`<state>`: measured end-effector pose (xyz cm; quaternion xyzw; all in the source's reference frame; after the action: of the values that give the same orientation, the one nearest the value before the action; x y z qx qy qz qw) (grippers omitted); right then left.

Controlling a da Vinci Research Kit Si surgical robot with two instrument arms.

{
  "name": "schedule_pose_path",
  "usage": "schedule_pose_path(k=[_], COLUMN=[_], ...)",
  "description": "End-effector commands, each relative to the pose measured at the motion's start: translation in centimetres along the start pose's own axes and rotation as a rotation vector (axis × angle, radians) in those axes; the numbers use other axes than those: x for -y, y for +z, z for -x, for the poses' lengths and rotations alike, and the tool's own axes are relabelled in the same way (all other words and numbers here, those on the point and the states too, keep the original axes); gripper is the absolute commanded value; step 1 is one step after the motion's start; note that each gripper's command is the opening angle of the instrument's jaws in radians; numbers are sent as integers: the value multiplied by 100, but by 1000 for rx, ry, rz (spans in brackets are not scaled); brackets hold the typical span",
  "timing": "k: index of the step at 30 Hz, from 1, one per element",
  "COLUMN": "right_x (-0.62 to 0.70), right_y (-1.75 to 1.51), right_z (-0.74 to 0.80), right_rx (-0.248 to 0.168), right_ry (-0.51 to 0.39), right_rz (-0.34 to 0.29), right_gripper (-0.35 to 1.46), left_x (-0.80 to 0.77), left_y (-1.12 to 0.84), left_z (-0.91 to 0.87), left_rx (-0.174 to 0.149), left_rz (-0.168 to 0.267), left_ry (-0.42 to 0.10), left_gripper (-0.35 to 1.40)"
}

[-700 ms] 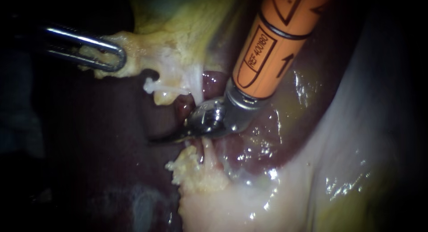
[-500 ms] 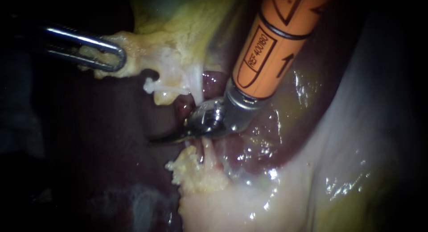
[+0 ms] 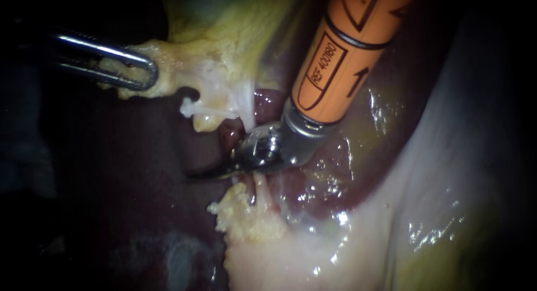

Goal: Go back from the cut left tube

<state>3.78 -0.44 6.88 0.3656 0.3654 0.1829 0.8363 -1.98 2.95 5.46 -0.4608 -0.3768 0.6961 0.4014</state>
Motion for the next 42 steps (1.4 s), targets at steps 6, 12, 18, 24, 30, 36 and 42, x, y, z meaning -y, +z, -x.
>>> schedule_pose_path(k=[6, 12, 18, 24, 30, 36, 42], right_x=[0, 0, 11, 25, 34, 41, 43], right_y=[3, 4, -9, -42, -94, -145, -181], right_z=[0, 0, 2, 5, 15, 28, 34], right_rx=[-11, -28, -28, -56, -62, -79, -85], right_ry=[-1, -3, -130, -270, -333, -349, -328], right_rz=[3, -3, 6, 151, 186, 284, 379], right_gripper=[113, 126, 128, 141, 136, 141, 143], left_x=[0, 0, 0, 2, 3, 5, 5], left_y=[0, 0, -1, -2, -2, -3, -3], left_z=[0, 0, 0, 0, 0, 0, 0], left_rx=[0, 0, 1, 0, 0, 0, 0], left_rz=[0, 0, 1, -1, -1, -1, -1], left_ry=[0, 0, 1, 1, 1, 1, 1], left_gripper=[-35, -35, -35, -35, -35, -35, -35])
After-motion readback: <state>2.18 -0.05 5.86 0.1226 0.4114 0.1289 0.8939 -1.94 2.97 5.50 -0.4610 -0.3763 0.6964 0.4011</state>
